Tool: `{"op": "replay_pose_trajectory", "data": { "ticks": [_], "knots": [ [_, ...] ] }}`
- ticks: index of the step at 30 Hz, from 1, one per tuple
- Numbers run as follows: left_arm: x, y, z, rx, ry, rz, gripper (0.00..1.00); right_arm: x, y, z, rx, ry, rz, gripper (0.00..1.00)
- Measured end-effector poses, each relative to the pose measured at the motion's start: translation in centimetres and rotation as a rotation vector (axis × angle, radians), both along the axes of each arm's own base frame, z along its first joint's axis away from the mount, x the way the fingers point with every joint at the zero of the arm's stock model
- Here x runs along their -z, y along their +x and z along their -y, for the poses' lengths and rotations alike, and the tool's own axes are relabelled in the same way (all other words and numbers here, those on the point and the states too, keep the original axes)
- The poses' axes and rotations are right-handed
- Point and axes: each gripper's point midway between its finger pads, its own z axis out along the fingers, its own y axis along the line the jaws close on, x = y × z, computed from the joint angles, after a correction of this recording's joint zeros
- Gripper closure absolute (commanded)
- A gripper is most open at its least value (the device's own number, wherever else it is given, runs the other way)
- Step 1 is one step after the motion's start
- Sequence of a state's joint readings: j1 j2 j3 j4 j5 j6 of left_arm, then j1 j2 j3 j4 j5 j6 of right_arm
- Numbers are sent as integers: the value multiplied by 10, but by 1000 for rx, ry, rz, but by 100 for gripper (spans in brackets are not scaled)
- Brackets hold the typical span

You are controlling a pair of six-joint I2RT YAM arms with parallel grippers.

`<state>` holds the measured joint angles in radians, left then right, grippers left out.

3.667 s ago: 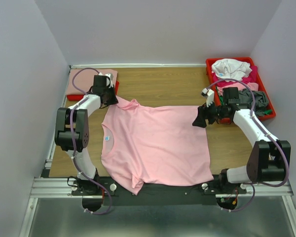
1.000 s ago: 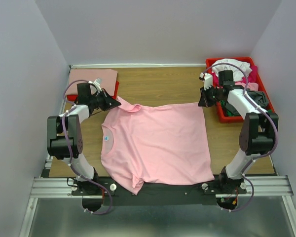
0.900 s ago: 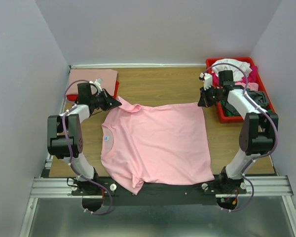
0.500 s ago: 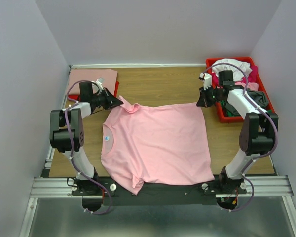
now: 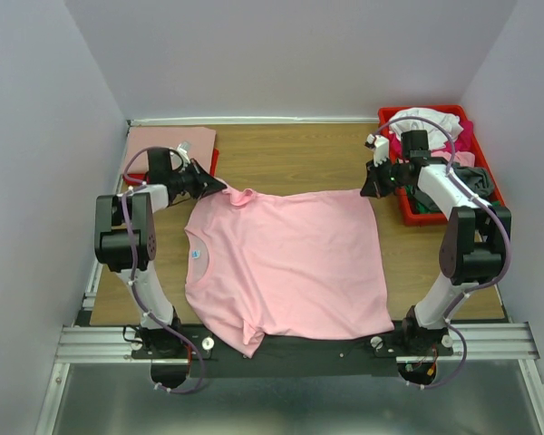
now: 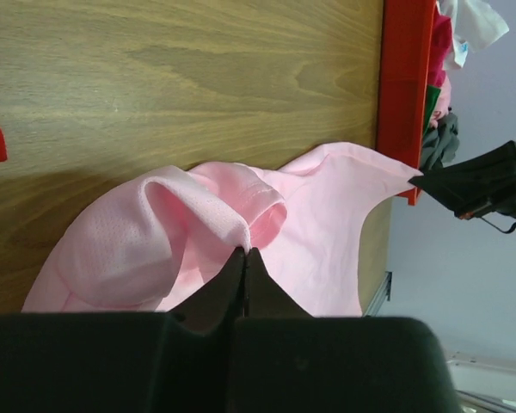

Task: Fold and stack the t-shirts
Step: Flatten the tshirt out

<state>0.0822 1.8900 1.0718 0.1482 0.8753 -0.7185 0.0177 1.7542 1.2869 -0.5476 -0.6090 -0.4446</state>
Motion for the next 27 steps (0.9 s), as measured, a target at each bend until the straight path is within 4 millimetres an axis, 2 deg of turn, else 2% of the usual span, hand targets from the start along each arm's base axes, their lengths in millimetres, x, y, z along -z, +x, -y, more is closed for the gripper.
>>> {"op": "replay_pose_trajectory", "data": {
  "ticks": [3,7,9,10,11,12,16,22,25,27],
  "knots": [
    [0,8,0,-5,-7,-6,100,0,0,0,-2,3,0,99],
    [-10,26,-1,-26,-35,1,100,0,0,-1,-3,5,0,100],
    [-19,38,-1,-39,-58,12,89,0,0,-1,-3,6,0,100],
    [-25,46,0,-51,-79,18,73,0,-1,-1,-4,6,-1,99],
    [-29,51,0,-54,-87,31,73,0,-1,-1,-3,6,-2,99],
    [-33,58,0,-63,-109,32,61,1,-1,-1,-3,6,-4,99],
    [-44,83,2,-79,-170,46,47,2,-2,-1,-5,9,-7,100],
    [-53,101,3,-88,-202,56,44,6,-7,-2,-7,11,-21,100],
    [-63,111,-2,-68,-110,124,44,7,-7,-2,-7,11,-24,100],
    [-73,129,-15,-95,37,201,44,8,-8,-2,-8,11,-27,99]
  ]
}}
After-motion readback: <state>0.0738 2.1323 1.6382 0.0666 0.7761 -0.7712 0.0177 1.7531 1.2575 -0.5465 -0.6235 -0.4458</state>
